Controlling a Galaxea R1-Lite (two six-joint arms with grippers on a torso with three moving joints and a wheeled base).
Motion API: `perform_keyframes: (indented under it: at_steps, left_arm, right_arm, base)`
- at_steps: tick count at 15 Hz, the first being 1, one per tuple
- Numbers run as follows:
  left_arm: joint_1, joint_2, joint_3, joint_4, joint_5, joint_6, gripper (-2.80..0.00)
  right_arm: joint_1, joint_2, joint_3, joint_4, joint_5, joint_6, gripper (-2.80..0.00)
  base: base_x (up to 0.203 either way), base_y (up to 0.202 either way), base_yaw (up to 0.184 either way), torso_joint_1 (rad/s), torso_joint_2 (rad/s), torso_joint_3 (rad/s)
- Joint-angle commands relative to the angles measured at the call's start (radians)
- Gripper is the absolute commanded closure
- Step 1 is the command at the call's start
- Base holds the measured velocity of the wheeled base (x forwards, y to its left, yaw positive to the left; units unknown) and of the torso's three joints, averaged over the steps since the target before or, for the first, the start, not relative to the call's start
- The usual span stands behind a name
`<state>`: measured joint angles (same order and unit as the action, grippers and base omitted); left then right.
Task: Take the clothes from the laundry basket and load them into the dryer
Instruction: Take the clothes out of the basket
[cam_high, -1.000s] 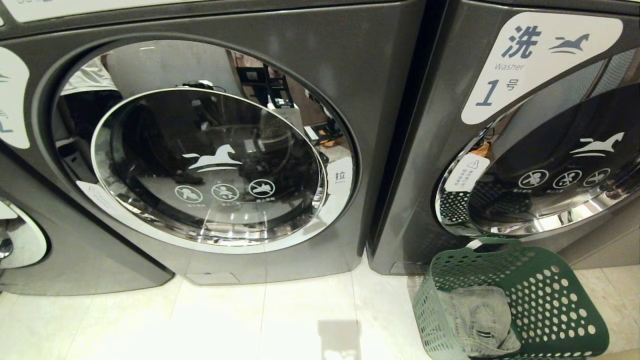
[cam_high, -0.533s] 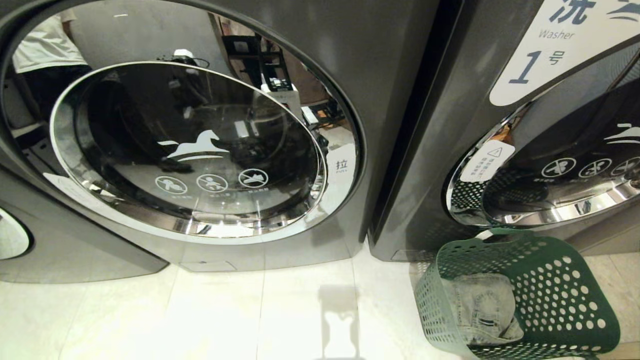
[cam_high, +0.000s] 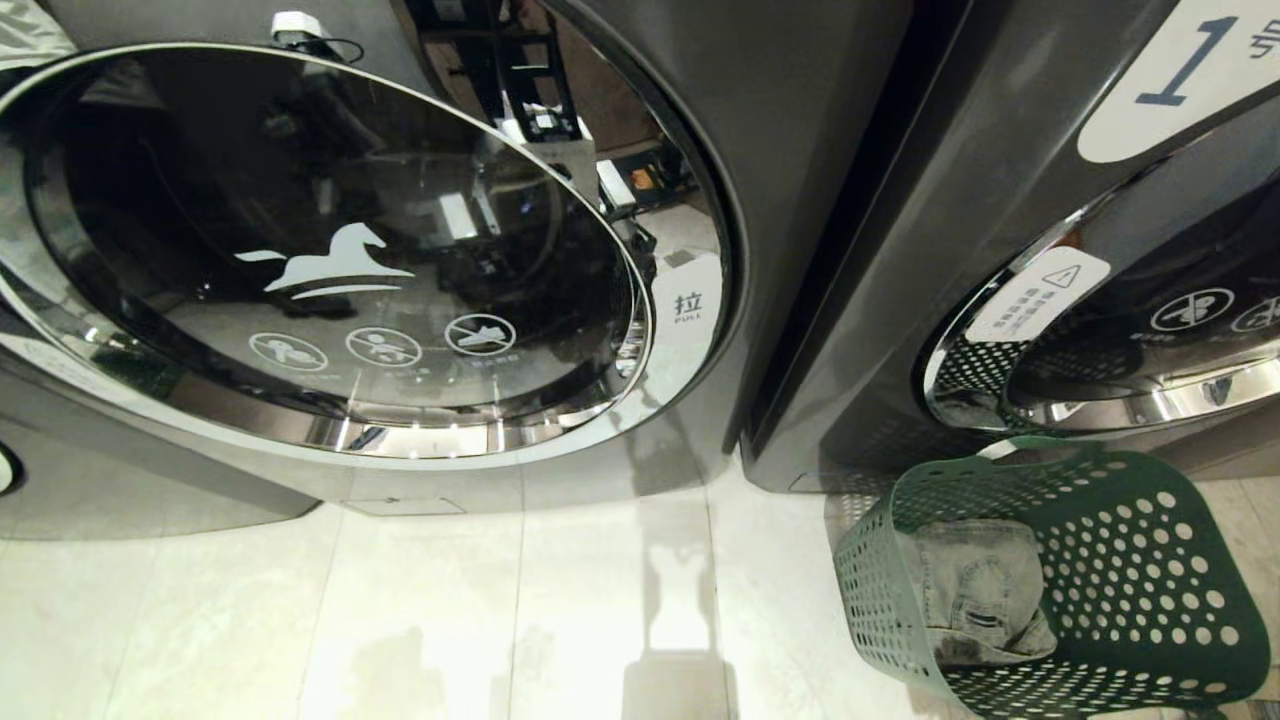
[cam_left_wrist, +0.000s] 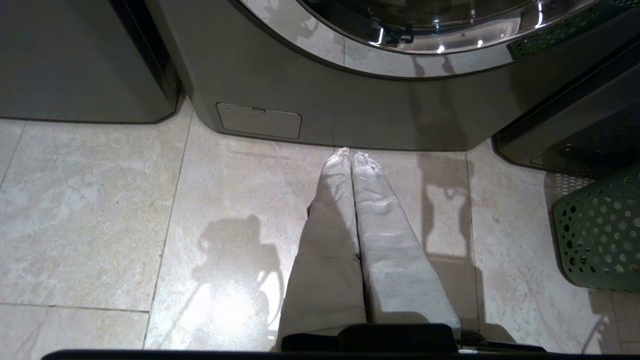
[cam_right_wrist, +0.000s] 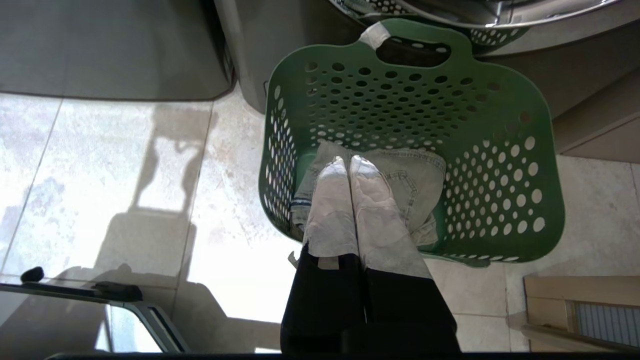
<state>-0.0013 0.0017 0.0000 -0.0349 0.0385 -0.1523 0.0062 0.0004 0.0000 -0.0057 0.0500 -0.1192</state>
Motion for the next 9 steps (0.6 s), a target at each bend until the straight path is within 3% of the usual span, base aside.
perform_keyframes:
  at_steps: [1,9]
  left_arm:
    - [0.0,0.0,0.031,0.0,0.001,-0.003,0.0]
    - [0.0,0.0,0.031,-0.002,0.0,-0.004,0.0]
  right_arm:
    - [0.0,0.0,0.006,0.0,0.001,-0.002,0.0]
    - [0.001,0.0,0.006,0.0,0.002,-0.005,0.0]
  base:
    - [0.0,0.0,0.0,0.002,-0.01,-0.203]
    - [0.0,0.0,0.0,0.002,0.0,-0.199]
